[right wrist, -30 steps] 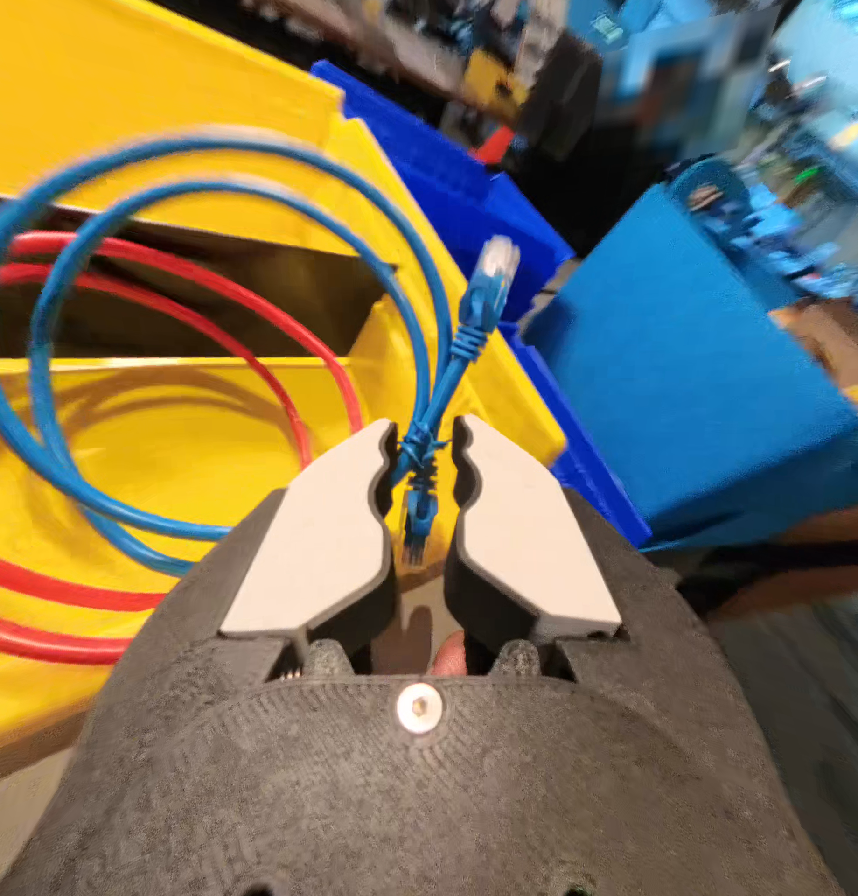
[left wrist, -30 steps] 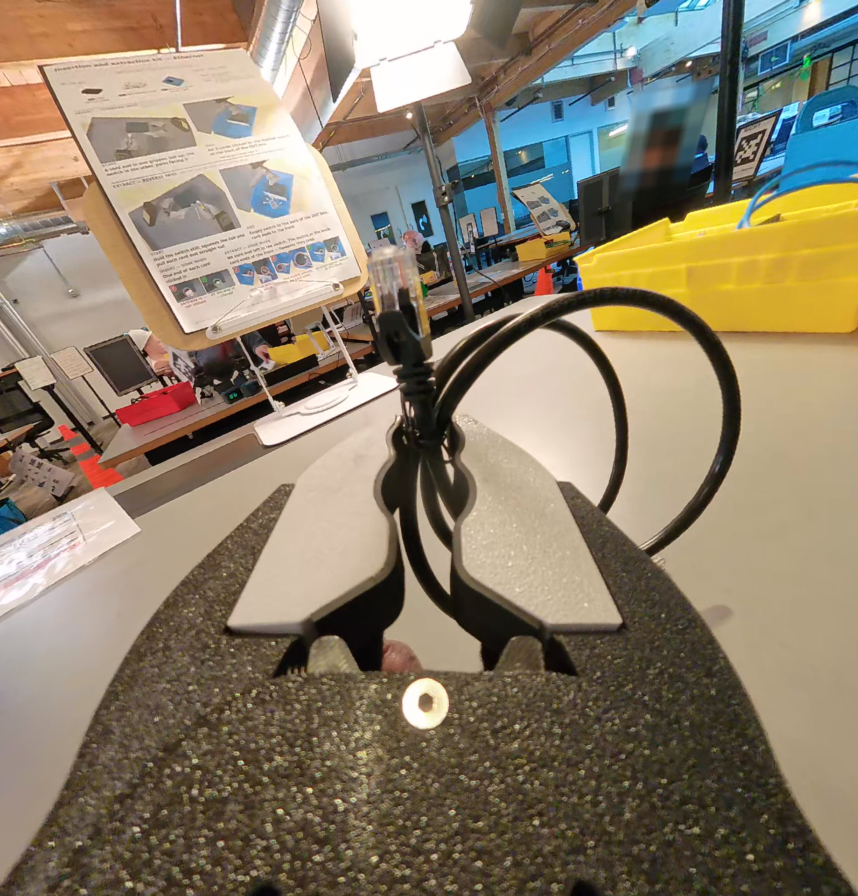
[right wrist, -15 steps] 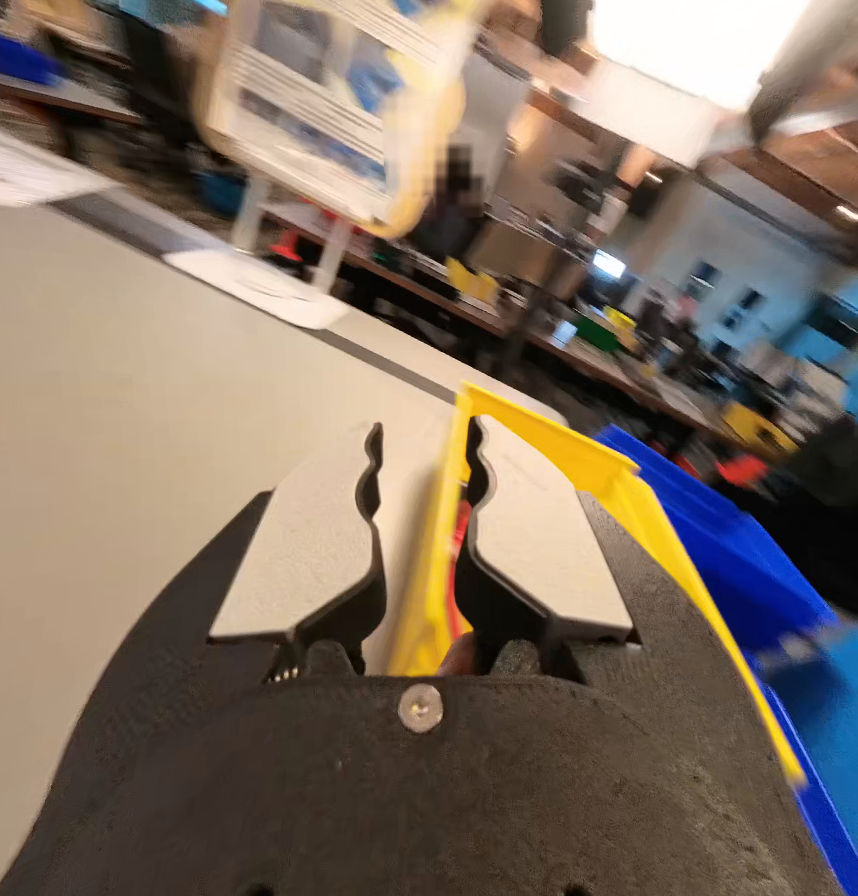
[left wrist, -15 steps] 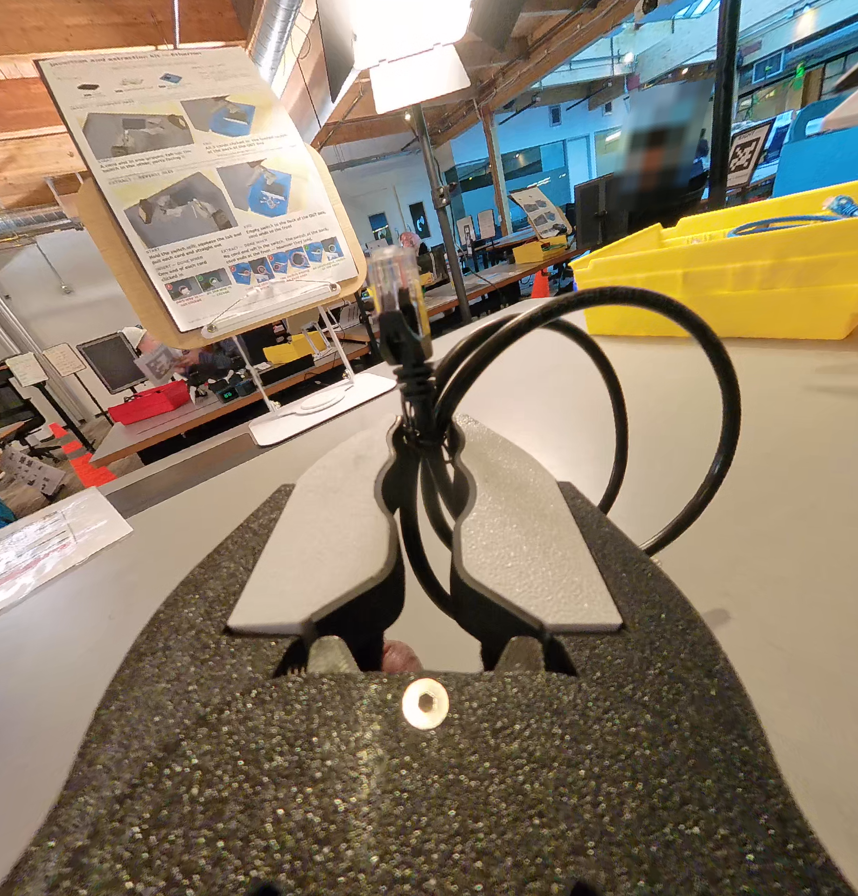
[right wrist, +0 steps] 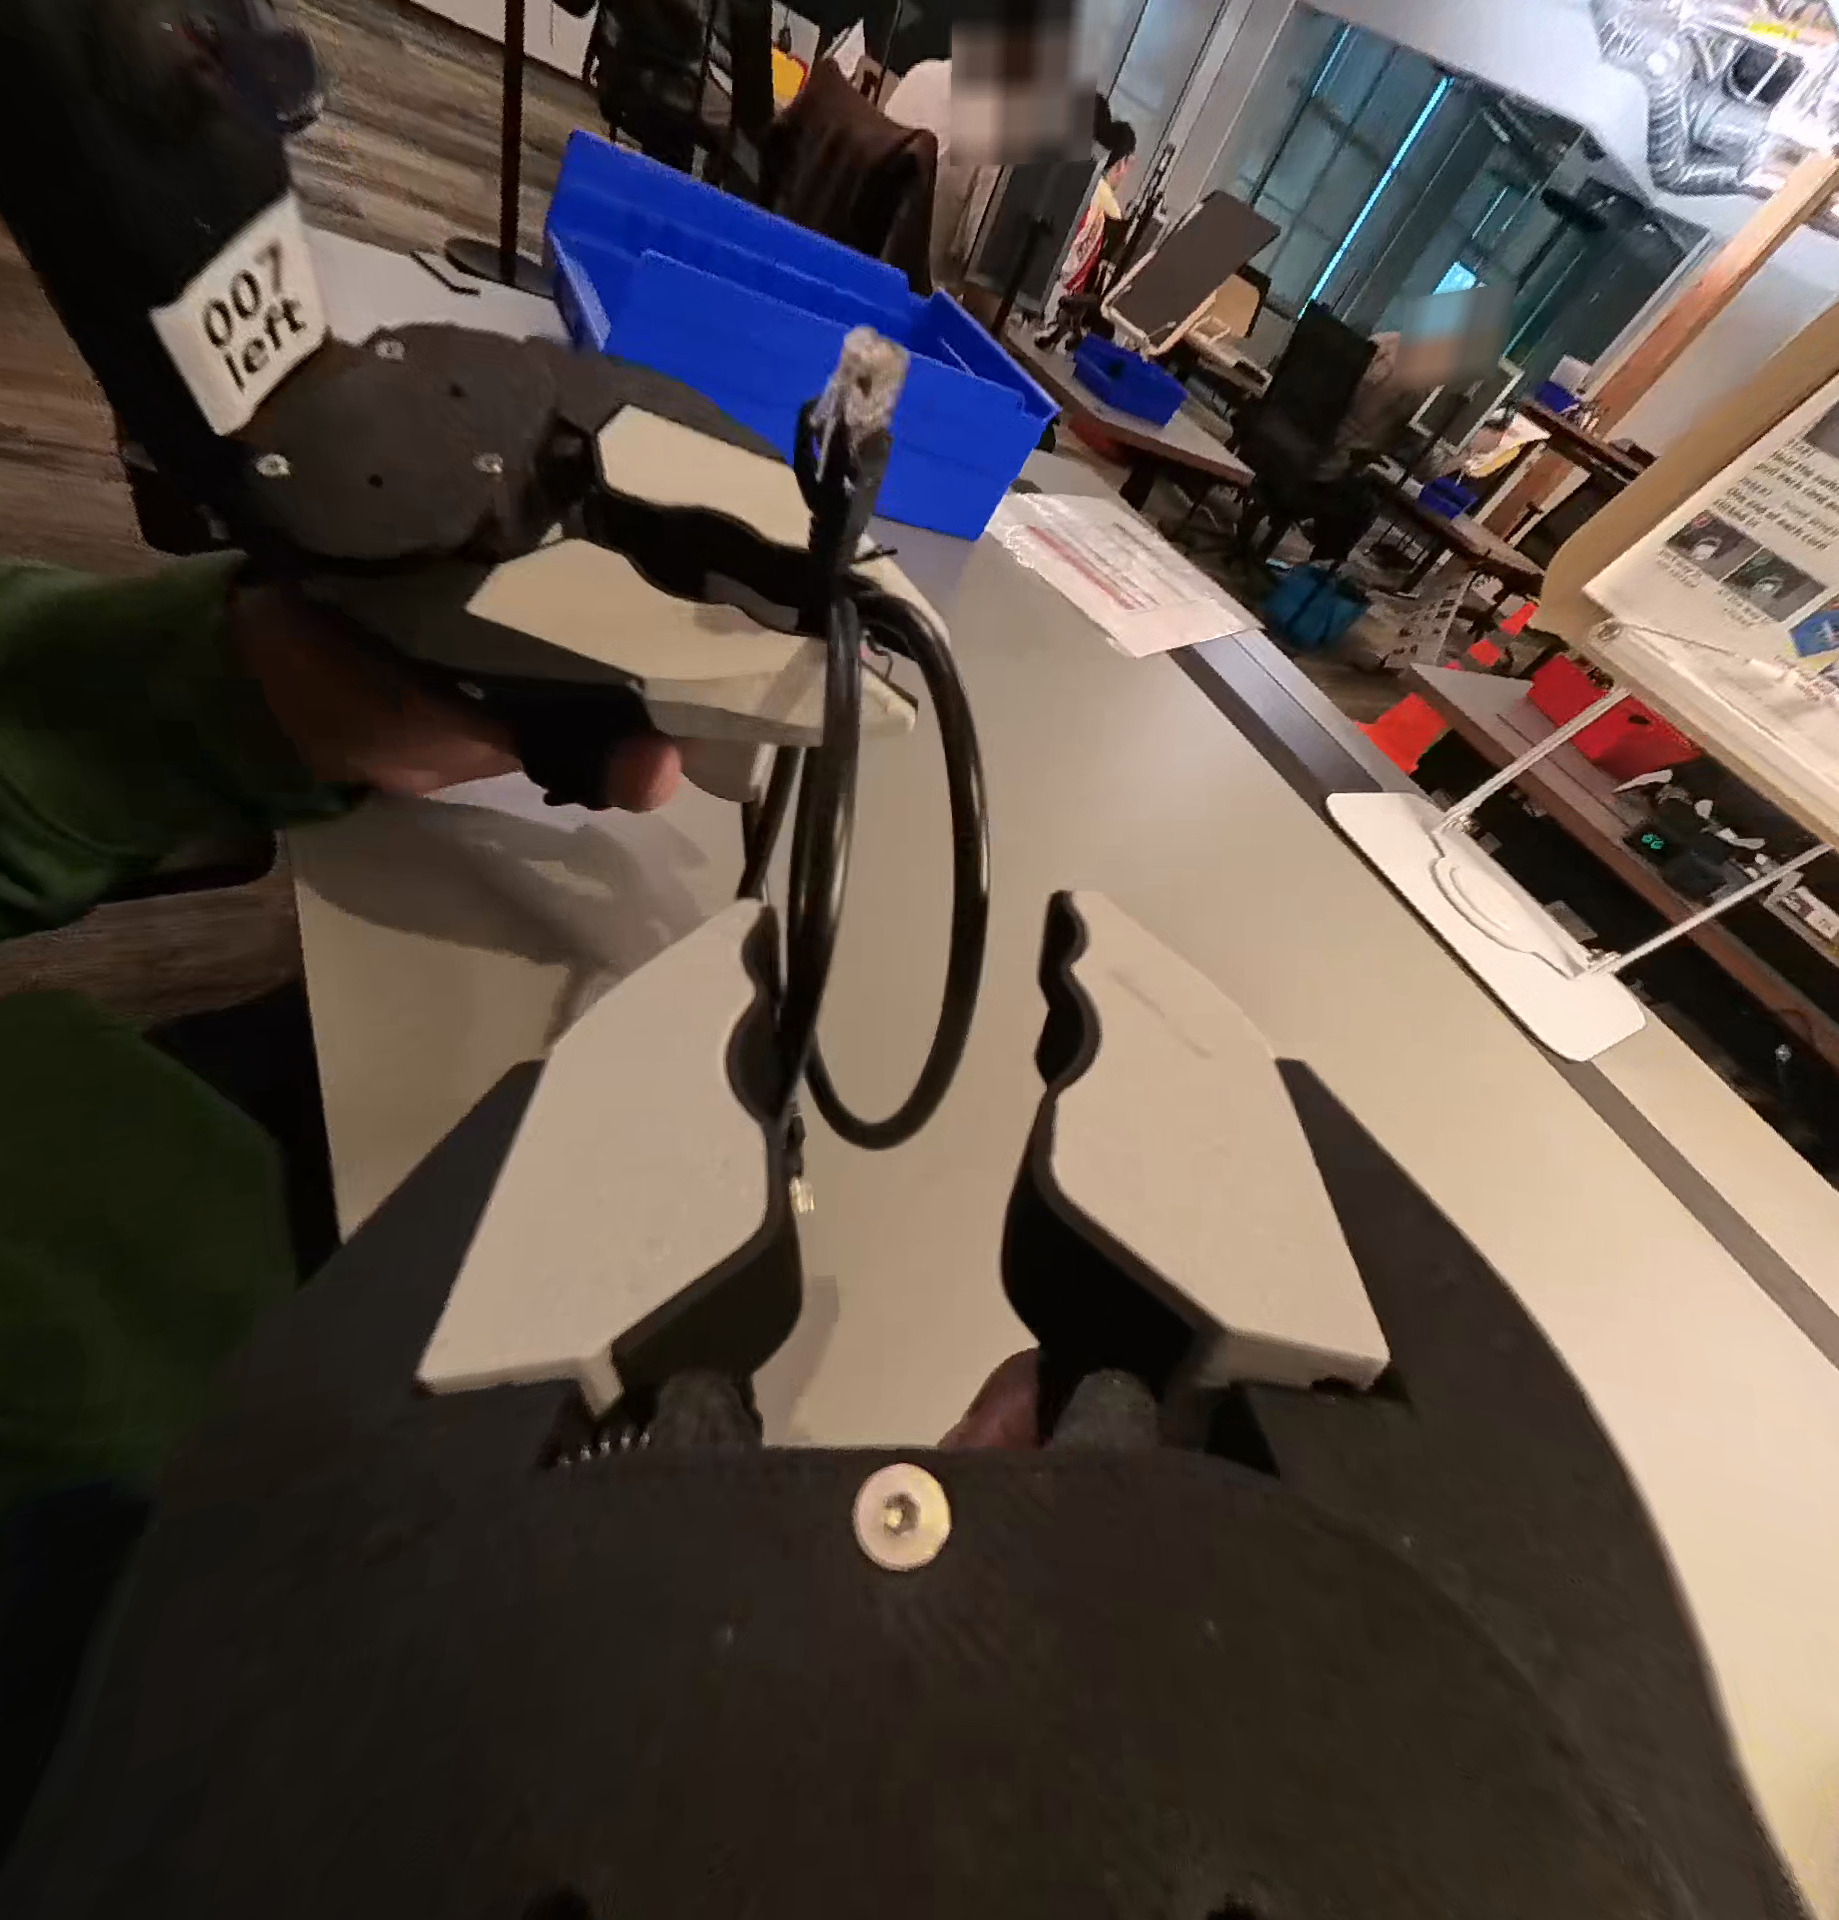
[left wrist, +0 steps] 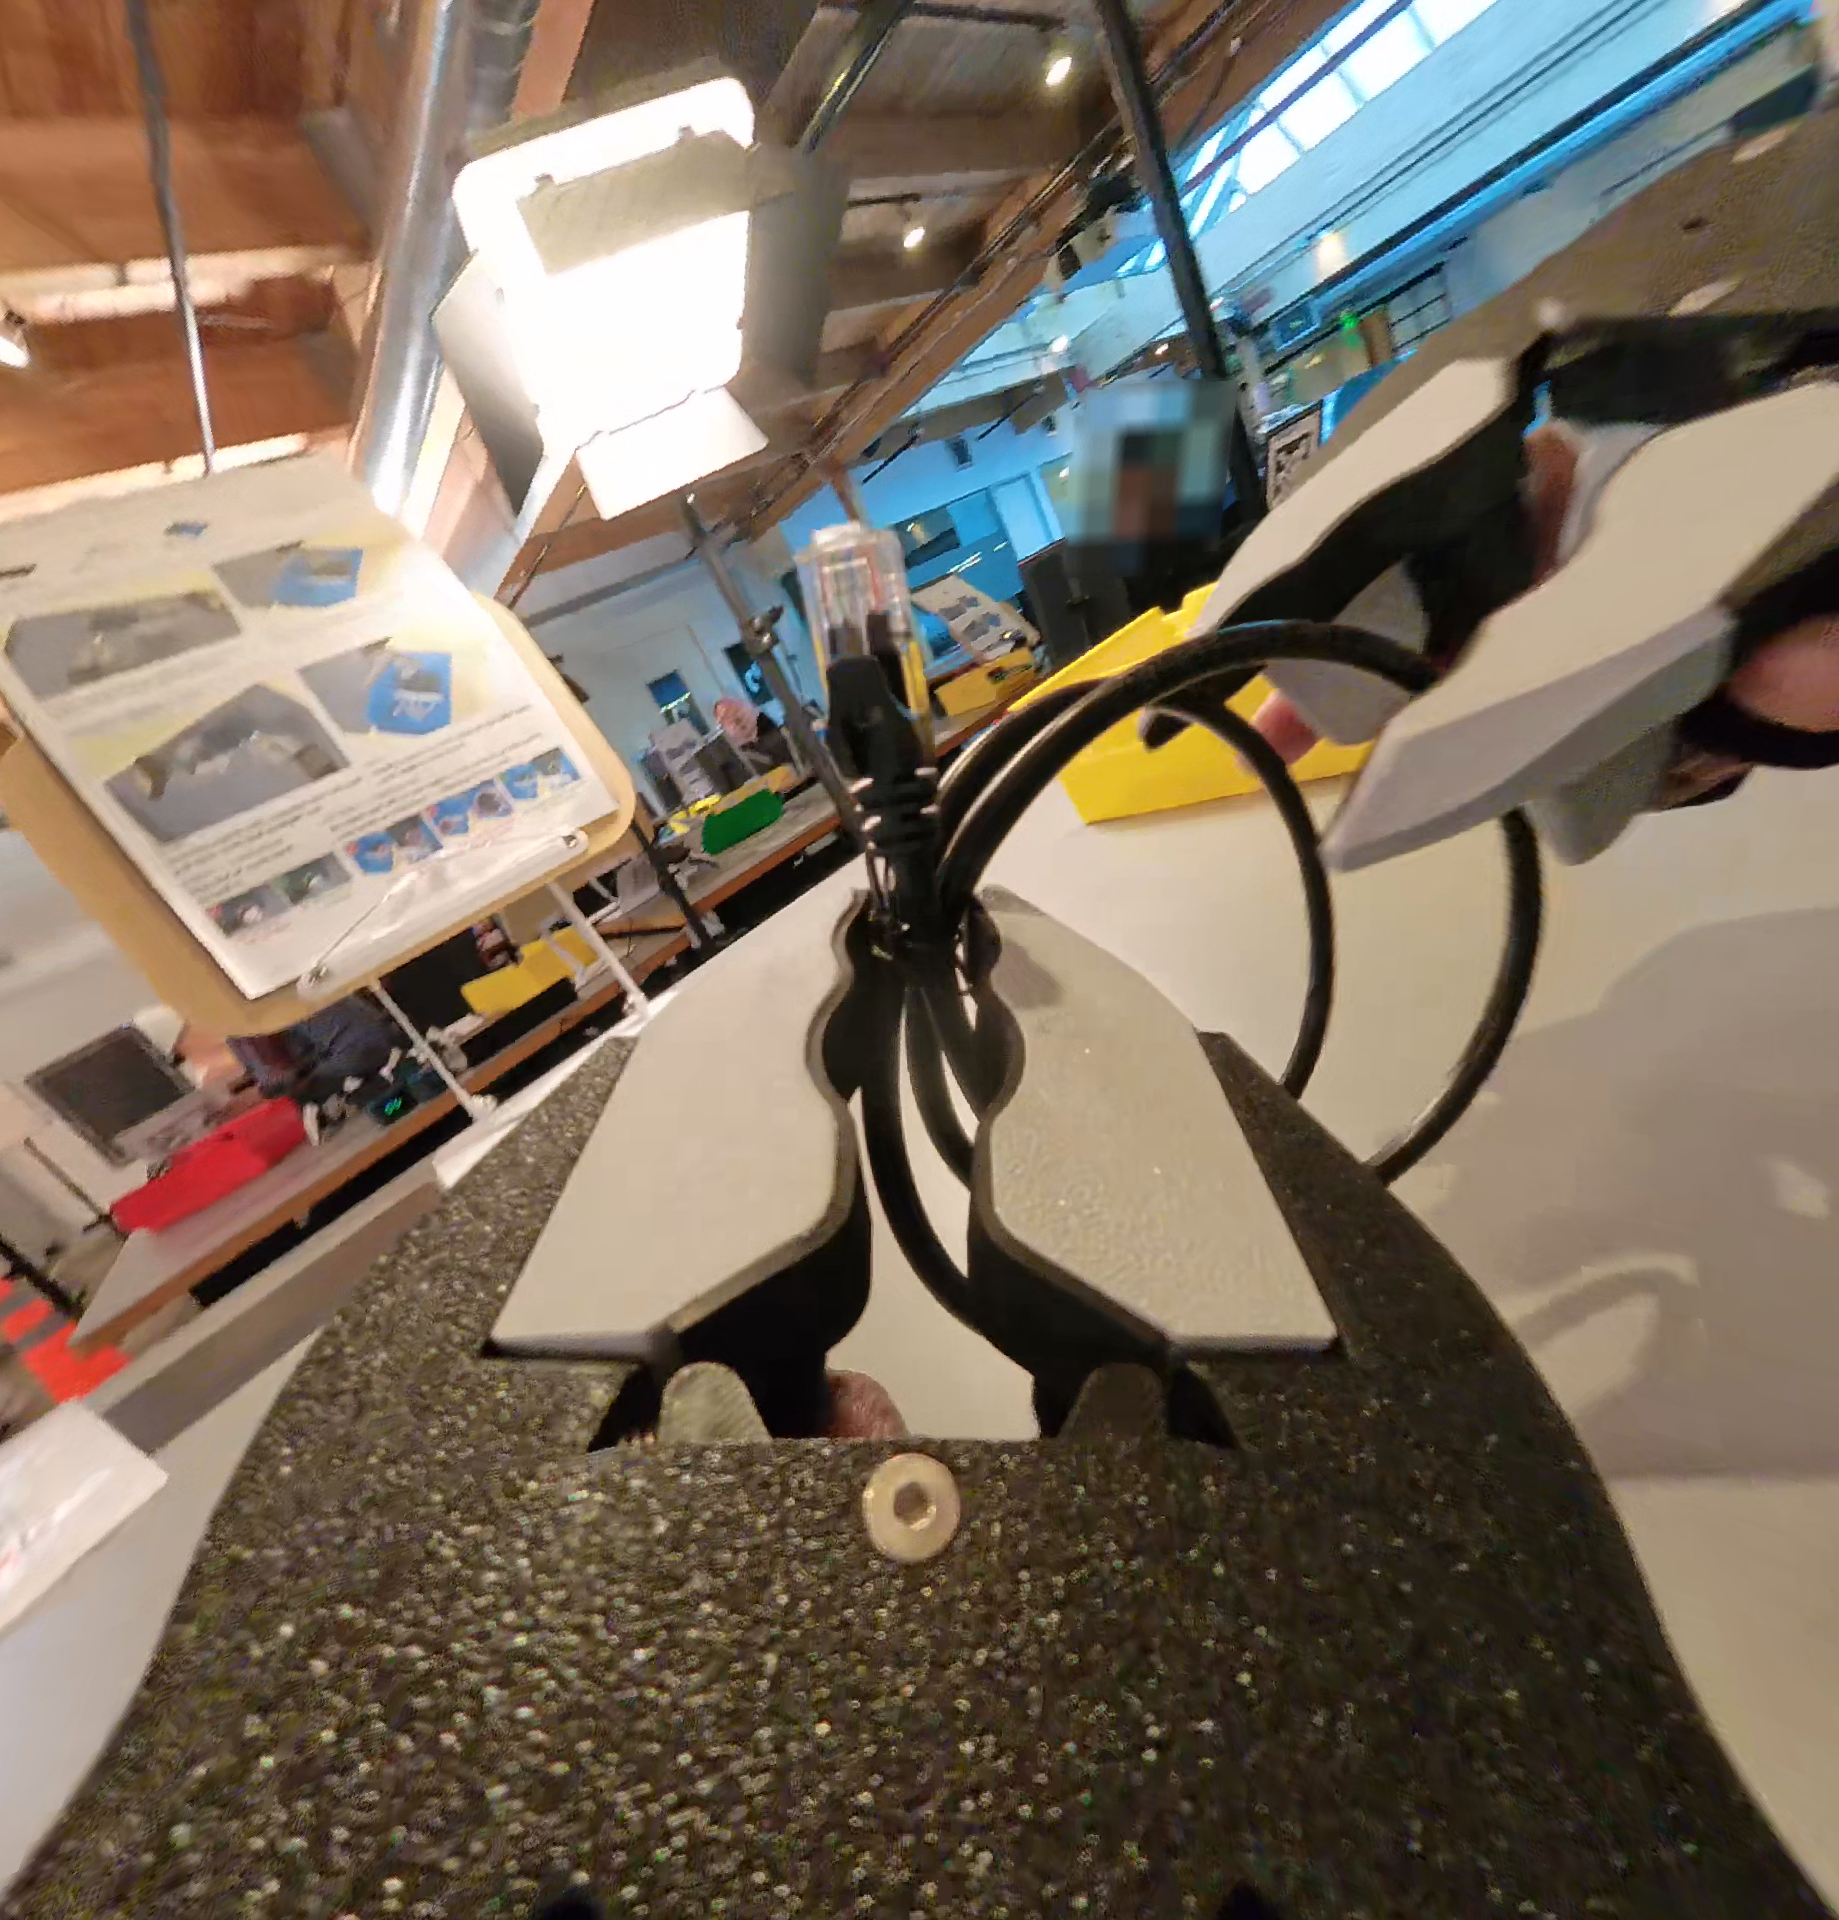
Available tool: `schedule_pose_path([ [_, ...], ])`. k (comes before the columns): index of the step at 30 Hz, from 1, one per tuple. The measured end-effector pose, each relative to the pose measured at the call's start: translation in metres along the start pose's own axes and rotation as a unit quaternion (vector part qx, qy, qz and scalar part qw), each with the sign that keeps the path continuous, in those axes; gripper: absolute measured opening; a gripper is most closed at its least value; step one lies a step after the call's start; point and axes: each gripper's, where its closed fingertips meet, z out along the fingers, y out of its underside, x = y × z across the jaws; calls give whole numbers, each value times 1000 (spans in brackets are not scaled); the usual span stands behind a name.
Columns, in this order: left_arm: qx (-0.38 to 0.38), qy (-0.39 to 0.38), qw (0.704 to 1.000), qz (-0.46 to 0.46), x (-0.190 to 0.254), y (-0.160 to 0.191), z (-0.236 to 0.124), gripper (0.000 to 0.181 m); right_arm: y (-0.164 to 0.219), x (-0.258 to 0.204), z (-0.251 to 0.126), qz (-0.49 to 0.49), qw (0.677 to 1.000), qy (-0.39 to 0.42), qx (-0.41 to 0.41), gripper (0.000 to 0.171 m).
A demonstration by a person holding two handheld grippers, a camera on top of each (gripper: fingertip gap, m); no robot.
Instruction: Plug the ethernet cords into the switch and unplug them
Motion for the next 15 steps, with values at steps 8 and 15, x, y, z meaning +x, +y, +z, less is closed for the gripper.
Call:
schedule_pose_path([
  [8,7,38,999,10,16,-2,2,18,8,16,-6,3,999,34,-9,5],
  [15,6,36,999,0,17,-2,4,32,5,31,-15,-10,998,68,-3,6],
])
